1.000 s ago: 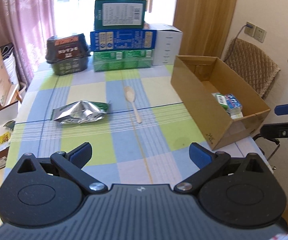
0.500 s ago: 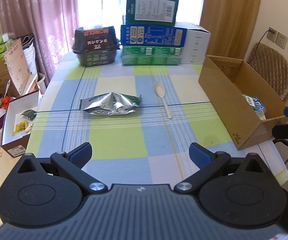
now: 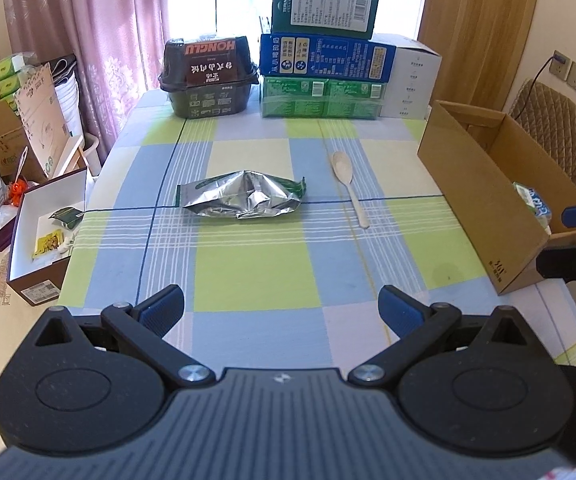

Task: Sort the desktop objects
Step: 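Move both tools back over the foil bag and wooden spoon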

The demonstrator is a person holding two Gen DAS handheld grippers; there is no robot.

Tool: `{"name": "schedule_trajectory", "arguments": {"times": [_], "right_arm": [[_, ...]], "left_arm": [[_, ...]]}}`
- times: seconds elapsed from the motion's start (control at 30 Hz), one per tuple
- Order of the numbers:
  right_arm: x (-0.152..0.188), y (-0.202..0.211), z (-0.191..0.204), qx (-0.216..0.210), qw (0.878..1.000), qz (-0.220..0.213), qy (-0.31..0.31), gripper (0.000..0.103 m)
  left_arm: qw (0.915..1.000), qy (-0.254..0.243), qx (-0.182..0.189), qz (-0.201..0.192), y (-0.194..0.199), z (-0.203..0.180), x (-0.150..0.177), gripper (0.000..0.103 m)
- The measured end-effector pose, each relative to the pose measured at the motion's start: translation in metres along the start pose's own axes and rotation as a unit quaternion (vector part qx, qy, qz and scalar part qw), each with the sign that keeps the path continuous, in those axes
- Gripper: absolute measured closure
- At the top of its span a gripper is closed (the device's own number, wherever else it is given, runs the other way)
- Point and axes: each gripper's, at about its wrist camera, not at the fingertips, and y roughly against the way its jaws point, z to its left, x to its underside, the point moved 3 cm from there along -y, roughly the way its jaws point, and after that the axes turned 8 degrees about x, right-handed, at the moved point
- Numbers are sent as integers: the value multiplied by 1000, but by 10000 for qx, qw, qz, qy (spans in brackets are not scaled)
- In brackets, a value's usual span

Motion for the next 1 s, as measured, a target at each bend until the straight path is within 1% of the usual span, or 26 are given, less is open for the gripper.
{"name": "schedule_trajectory", "arguments": {"times": [0.27, 0.47, 0.63, 0.77, 0.87, 1.0], "right_arm": [[-5, -26, 7, -85, 9998, 158, 96, 2], [-17, -54, 7, -127, 9995, 267, 126, 2], [-28, -83, 3, -115, 9990, 366, 210, 2], [-38, -110, -3, -112, 9985, 434, 299, 2], [-45, -129, -8, -94, 9979, 497, 403, 2], [-58, -150, -14, -140, 9968, 550, 568, 2]], "left_arm": [[9998, -142, -27, 145, -15, 12, -2, 2], [9990, -342, 15, 288, -34, 24, -6, 2], [9962, -734, 6, 476, -56, 35, -13, 2], [9900, -1276, -13, 597, -76, 41, -22, 2], [9827, -1728, -10, 669, -91, 44, -29, 2], [9728, -2221, 49, 652, -109, 49, -41, 2]]}}
